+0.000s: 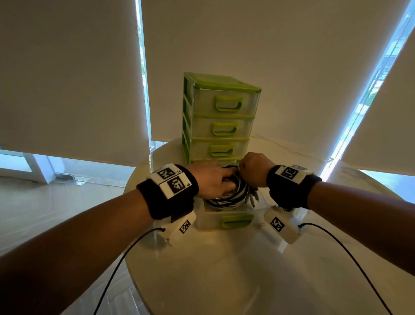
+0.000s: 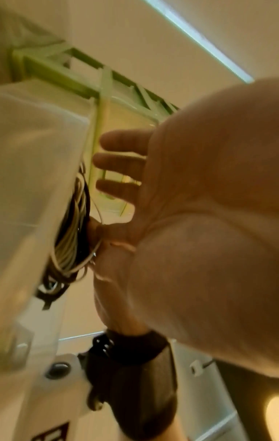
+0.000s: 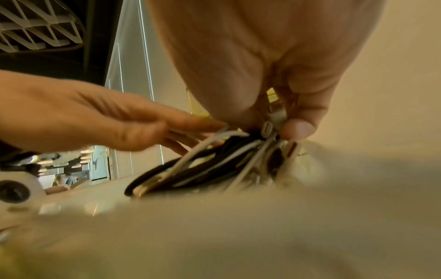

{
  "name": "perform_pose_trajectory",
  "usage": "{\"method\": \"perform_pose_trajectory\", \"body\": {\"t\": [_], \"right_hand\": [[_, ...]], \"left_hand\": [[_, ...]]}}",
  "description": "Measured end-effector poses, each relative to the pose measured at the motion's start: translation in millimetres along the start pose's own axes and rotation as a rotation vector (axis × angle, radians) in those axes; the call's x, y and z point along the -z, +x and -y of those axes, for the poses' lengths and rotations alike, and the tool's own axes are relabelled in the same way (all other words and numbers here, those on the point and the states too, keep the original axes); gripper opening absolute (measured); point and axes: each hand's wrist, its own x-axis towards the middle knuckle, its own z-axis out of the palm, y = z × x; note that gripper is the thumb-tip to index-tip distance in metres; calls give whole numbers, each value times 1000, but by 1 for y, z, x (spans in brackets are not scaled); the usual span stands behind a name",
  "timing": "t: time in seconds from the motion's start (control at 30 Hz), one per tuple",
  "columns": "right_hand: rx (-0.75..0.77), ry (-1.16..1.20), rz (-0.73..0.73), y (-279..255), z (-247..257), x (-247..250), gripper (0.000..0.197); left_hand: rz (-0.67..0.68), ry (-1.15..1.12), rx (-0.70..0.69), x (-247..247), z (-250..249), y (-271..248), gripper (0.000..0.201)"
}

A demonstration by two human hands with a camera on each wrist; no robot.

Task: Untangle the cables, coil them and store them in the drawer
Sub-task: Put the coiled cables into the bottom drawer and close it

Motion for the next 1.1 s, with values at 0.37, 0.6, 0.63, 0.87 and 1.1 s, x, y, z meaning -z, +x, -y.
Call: {"method": "perform_pose_trajectory", "body": {"t": [0.37,0.6,0.63,0.87,1.1], "right_hand": [[216,-112,135,-28,-11,28,50],[393,-188,284,-43,-10,-1,71],[363,-220,284,-41,-9,-4,72],[339,-291,280,-33,-2,-17,69],[398,-375,369,-18,2,-15,53]], "left_hand": [[81,-5,-12,4,-5,12,58],[98,-2,51,23,-4,9,40],[61,-46,45,32,-3,8,40],[-840,-78,-88,120,-2,17,39],[-566,109,122,130,32,43,79]]}}
